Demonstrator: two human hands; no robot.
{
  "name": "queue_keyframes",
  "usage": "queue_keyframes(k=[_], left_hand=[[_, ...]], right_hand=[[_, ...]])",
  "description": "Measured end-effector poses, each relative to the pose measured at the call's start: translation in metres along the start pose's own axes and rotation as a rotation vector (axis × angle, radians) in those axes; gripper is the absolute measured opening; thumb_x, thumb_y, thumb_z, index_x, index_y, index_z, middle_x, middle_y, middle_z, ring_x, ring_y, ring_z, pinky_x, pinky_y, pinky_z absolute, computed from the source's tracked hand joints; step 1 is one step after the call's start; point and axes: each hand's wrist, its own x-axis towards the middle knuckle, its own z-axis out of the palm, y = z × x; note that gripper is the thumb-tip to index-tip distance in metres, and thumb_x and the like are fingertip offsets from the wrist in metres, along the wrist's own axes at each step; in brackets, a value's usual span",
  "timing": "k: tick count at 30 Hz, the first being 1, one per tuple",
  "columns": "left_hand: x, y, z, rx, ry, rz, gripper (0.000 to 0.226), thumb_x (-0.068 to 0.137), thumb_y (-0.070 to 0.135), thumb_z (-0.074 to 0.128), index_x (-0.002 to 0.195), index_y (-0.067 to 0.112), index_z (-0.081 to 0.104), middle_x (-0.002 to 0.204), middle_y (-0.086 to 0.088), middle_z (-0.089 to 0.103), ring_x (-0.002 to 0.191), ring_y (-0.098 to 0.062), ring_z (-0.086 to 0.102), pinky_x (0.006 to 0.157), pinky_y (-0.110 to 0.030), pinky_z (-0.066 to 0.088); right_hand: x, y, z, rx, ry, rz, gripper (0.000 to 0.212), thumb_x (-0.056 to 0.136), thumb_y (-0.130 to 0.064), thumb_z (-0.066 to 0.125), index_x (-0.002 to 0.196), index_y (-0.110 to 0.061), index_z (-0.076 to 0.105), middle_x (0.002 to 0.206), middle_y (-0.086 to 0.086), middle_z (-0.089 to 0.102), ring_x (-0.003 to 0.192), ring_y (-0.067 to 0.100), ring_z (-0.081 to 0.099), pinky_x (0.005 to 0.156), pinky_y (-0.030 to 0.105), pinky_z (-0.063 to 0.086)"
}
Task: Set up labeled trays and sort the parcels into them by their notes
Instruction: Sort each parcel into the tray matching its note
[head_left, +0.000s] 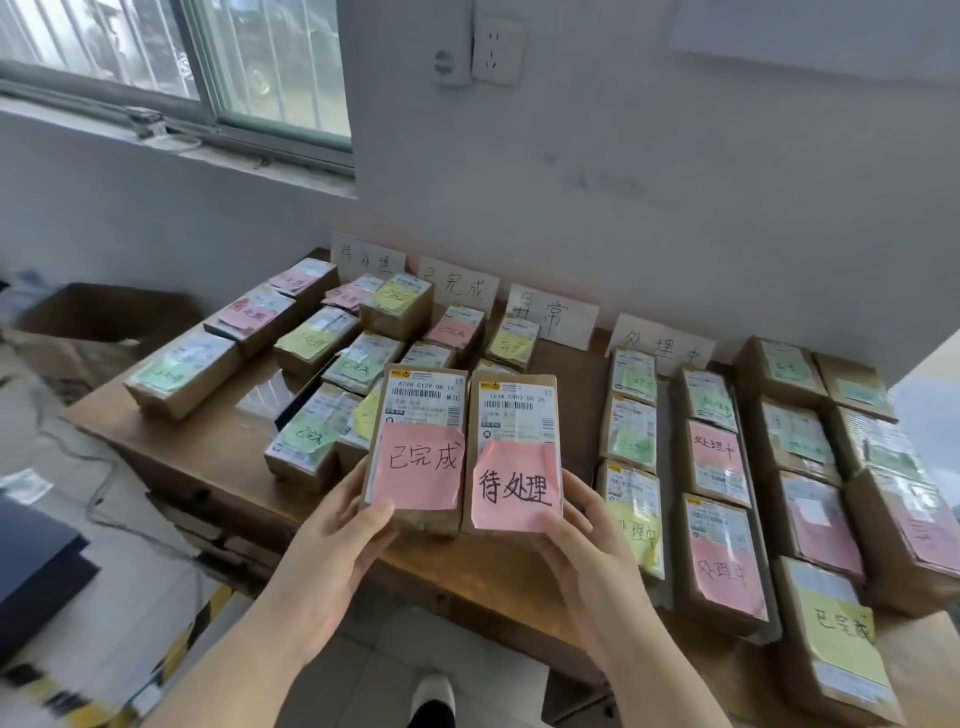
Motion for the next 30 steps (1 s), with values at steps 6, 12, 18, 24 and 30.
queue_keyframes(k=[6,12,18,24,30], left_hand=[[0.068,0.028,-0.007,-0.007,0.056,-0.017,0.053,0.079,0.017,0.06,0.129,0.031,0.051,0.118,-0.001,0.068,0.115,-0.014,0.061,0.098,-0.033,0.044],[0.139,0.055,-0.007,0.106,0.075,-0.043,0.055,0.075,0.031,0.076,0.124,0.037,0.051,0.113,0.002,0.071,0.107,-0.012,0.065,0.1,-0.035,0.043],[0.176,0.068,-0.025,0.082,0.152,-0.077,0.099,0.032,0.046,0.095,0.121,0.033,0.055,0.113,-0.005,0.071,0.107,-0.021,0.064,0.098,-0.037,0.044],[0.21,0.064,-0.057,0.002,0.229,-0.088,0.048,0.089,0.007,0.055,0.135,0.018,0.05,0.113,-0.01,0.07,0.094,-0.02,0.066,0.084,-0.032,0.049],[0.243,0.063,-0.093,-0.009,0.312,-0.143,0.039,0.092,0.005,0.052,0.129,0.017,0.054,0.104,-0.012,0.072,0.103,-0.029,0.061,0.093,-0.038,0.046]], right_hand=[[0.077,-0.013,0.017,0.023,-0.049,-0.007,0.049,0.076,-0.015,0.068,0.122,-0.022,0.054,0.108,0.004,0.071,0.098,0.012,0.068,0.073,0.022,0.055],[0.153,-0.026,0.019,0.086,-0.039,0.031,0.045,0.083,-0.006,0.064,0.124,-0.018,0.052,0.108,0.005,0.071,0.099,0.017,0.068,0.076,0.026,0.055],[0.212,-0.028,0.038,0.047,-0.11,0.093,0.047,0.087,-0.006,0.064,0.128,-0.021,0.048,0.113,0.005,0.07,0.104,0.018,0.067,0.091,0.035,0.05],[0.236,-0.024,0.059,0.064,-0.074,0.164,0.068,0.084,-0.01,0.068,0.133,-0.042,0.034,0.121,0.007,0.065,0.103,0.017,0.067,0.098,0.037,0.047],[0.243,-0.025,0.065,0.135,0.042,0.158,0.065,0.084,-0.005,0.064,0.137,-0.033,0.038,0.116,0.013,0.067,0.096,0.02,0.07,0.09,0.036,0.05]])
